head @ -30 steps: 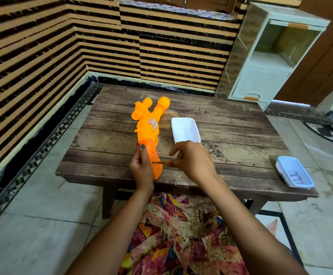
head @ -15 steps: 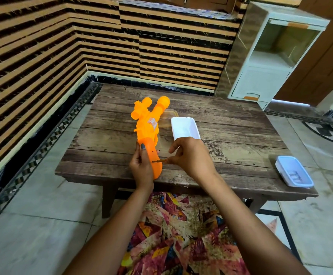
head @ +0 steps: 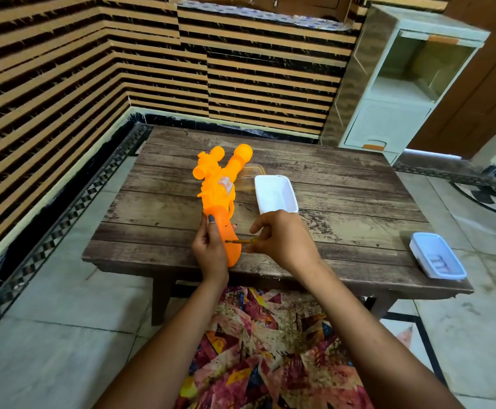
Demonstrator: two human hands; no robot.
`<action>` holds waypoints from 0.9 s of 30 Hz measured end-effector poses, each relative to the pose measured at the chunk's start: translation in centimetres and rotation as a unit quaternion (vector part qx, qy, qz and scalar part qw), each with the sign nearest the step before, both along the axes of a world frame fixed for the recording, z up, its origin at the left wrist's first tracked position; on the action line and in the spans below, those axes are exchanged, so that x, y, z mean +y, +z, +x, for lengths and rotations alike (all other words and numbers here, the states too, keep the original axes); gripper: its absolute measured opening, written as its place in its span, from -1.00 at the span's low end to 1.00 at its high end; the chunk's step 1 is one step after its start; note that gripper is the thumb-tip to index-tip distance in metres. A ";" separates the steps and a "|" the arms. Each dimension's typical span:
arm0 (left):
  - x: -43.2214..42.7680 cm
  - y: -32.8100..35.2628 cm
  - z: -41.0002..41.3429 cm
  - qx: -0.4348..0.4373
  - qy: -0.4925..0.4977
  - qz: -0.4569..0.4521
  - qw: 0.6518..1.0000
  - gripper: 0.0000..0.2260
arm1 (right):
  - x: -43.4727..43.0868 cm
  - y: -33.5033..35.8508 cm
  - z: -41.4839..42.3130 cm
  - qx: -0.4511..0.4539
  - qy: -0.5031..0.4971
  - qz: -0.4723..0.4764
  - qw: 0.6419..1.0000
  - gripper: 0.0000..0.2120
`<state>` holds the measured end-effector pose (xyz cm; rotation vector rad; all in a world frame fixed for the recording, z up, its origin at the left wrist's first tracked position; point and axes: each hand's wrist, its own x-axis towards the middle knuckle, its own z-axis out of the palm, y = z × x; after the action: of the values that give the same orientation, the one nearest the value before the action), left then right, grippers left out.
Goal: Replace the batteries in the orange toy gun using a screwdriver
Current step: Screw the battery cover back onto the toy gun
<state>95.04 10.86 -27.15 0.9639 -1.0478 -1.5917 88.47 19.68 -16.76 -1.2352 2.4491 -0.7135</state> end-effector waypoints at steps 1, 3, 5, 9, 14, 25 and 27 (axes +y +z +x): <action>0.0 0.1 0.0 0.006 0.000 0.000 1.000 -0.70 | 0.0 -0.1 0.0 -0.015 -0.009 -0.001 1.000 -0.75; 0.0 -0.1 -0.1 0.015 0.004 -0.002 1.000 -0.69 | 0.0 -0.2 0.1 -0.031 -0.013 0.003 0.999 -0.83; 0.0 -0.2 -0.1 0.014 0.003 -0.004 1.000 -0.69 | 0.0 -0.1 0.1 -0.034 -0.006 0.018 0.999 -0.85; 0.0 -0.2 0.0 0.012 0.003 -0.010 1.000 -0.69 | -0.3 0.3 0.1 -0.043 0.024 0.044 0.998 -0.86; 0.1 -0.2 0.1 0.002 0.007 -0.023 1.000 -0.68 | -0.2 0.5 0.3 -0.020 0.023 0.029 0.999 -0.65; 0.1 0.0 -0.1 -0.015 0.016 -0.017 1.000 -0.68 | -0.4 0.4 1.0 -0.005 0.029 0.032 0.999 -0.80; 0.1 -0.1 0.0 -0.012 0.019 -0.007 1.000 -0.66 | -0.2 0.4 1.0 -0.012 0.035 0.043 0.998 -0.69</action>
<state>95.00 10.97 -27.23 0.9899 -1.0509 -1.5438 89.48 19.43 -16.31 -1.2664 2.3781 -0.5942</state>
